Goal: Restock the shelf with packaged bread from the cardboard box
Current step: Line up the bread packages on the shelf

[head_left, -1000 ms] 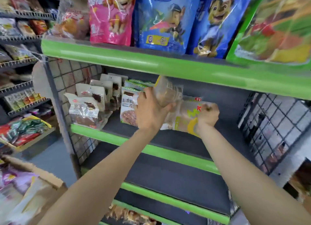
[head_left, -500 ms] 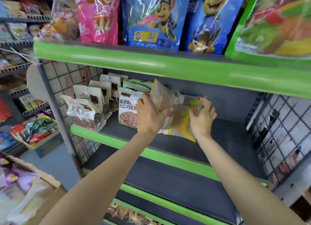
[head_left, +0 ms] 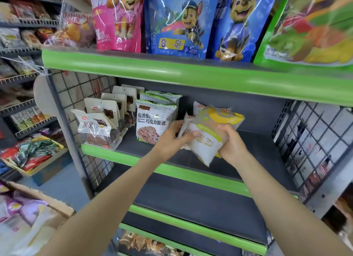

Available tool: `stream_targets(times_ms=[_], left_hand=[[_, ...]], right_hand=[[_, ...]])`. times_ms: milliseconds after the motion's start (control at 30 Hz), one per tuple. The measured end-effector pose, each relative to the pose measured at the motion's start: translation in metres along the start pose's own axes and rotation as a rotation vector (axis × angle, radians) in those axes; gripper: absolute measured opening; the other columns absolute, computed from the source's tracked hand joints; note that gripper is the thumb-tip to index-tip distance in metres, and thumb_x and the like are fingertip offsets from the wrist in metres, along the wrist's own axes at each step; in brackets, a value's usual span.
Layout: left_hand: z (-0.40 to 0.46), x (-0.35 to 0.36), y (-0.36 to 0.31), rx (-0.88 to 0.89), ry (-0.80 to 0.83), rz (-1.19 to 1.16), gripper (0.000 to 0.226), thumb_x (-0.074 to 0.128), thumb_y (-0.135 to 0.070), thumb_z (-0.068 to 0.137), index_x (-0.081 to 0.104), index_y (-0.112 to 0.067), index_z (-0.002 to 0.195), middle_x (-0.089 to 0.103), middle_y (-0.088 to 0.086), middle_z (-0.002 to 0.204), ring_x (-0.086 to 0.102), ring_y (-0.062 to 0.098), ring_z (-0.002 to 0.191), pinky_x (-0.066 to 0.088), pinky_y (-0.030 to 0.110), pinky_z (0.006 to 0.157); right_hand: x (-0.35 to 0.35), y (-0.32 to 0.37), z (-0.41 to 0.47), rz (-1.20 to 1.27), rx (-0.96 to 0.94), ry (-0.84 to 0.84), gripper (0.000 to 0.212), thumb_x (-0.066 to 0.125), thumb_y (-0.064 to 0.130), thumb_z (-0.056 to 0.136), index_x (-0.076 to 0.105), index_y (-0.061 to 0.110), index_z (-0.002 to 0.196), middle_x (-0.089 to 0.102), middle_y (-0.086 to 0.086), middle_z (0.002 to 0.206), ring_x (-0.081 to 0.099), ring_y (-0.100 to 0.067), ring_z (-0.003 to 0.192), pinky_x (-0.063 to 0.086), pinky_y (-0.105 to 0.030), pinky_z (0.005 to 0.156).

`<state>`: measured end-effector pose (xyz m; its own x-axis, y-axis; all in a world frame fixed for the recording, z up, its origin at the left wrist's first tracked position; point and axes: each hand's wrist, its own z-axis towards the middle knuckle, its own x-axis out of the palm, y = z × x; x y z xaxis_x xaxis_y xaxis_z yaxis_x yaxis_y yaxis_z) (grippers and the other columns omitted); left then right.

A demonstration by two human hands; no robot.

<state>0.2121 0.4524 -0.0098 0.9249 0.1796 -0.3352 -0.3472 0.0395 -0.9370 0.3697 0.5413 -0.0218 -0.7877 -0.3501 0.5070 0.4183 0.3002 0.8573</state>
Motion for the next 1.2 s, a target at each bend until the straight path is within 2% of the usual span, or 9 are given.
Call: stream_targets(times_ms=[167,267,400,500,600,733,867,1033,1200], left_hand=[[0.008,0.0,0.004,-0.098,0.217,0.126,0.047,0.077,-0.027,0.077,0.048,-0.026,0.114,0.061,-0.021,0.098,0.06,-0.012,0.088,0.045,0.005,0.07],[0.016,0.003,0.008,-0.105,0.091,0.192,0.053,0.082,-0.034,0.069,0.056,-0.02,0.113,0.065,-0.012,0.101,0.063,0.009,0.101,0.046,0.011,0.073],[0.027,-0.003,0.008,-0.051,-0.08,0.368,0.069,0.086,-0.039,0.06,0.055,-0.014,0.116,0.066,-0.002,0.109,0.061,0.018,0.101,0.051,0.031,0.085],[0.034,-0.01,0.002,0.093,-0.171,0.524,0.07,0.089,-0.038,0.054,0.059,-0.012,0.113,0.064,0.003,0.106,0.059,0.025,0.101,0.049,0.034,0.085],[0.038,-0.015,-0.005,0.158,-0.184,0.616,0.069,0.089,-0.031,0.056,0.061,-0.015,0.117,0.053,0.006,0.102,0.052,0.027,0.104,0.04,0.027,0.083],[0.049,-0.034,-0.015,0.211,-0.061,0.705,0.065,0.089,-0.02,0.057,0.064,-0.016,0.117,0.052,0.006,0.105,0.051,0.026,0.108,0.033,0.019,0.075],[0.066,-0.034,-0.023,0.27,0.047,1.06,0.064,0.08,-0.022,0.069,0.056,-0.027,0.128,0.049,0.008,0.13,0.038,0.027,0.129,0.037,0.031,0.099],[0.071,0.004,-0.007,0.196,0.233,1.448,0.092,0.075,-0.027,0.069,0.022,-0.02,0.144,0.028,0.006,0.146,0.02,0.028,0.14,0.014,0.054,0.113],[0.082,0.017,-0.014,0.092,0.372,1.406,0.104,0.081,-0.043,0.059,0.024,-0.022,0.143,0.03,0.002,0.149,0.021,0.024,0.141,0.01,0.057,0.113]], right_hand=[[-0.009,-0.001,-0.007,0.039,-0.003,0.093,0.024,0.042,0.01,0.09,0.061,0.013,0.104,0.074,-0.004,0.093,0.07,-0.021,0.085,0.057,-0.034,0.071],[-0.014,-0.001,-0.001,-0.014,-0.008,0.068,0.036,0.048,0.016,0.087,0.055,0.011,0.123,0.068,-0.009,0.114,0.064,-0.025,0.102,0.054,-0.038,0.079],[-0.015,0.007,-0.003,-0.193,0.014,0.034,0.046,0.062,0.03,0.079,0.052,0.018,0.122,0.066,-0.004,0.101,0.061,-0.02,0.087,0.052,-0.03,0.058],[-0.018,0.007,-0.001,-0.165,0.034,0.015,0.05,0.064,0.035,0.078,0.051,0.02,0.124,0.067,-0.005,0.11,0.064,-0.021,0.1,0.054,-0.041,0.074],[-0.019,0.005,0.003,-0.123,-0.08,-0.113,0.06,0.069,0.014,0.082,0.038,0.024,0.132,0.063,-0.008,0.118,0.063,-0.022,0.107,0.05,-0.043,0.089],[-0.031,0.003,-0.005,-0.38,-0.032,-0.054,0.034,0.071,0.013,0.08,0.053,0.021,0.108,0.064,-0.008,0.115,0.064,-0.02,0.102,0.049,-0.041,0.097],[-0.036,-0.007,-0.006,-0.883,-0.033,-0.079,0.023,0.079,0.023,0.073,0.058,0.024,0.082,0.064,0.004,0.103,0.061,-0.011,0.094,0.051,-0.025,0.08],[-0.035,-0.02,0.011,-1.079,-0.112,-0.177,0.076,0.087,0.026,0.06,0.045,0.021,0.123,0.06,0.001,0.119,0.055,-0.016,0.11,0.047,-0.033,0.093],[-0.035,-0.022,0.009,-0.931,-0.053,-0.092,0.077,0.083,0.016,0.068,0.037,0.017,0.13,0.06,0.001,0.12,0.057,-0.016,0.112,0.049,-0.029,0.09]])
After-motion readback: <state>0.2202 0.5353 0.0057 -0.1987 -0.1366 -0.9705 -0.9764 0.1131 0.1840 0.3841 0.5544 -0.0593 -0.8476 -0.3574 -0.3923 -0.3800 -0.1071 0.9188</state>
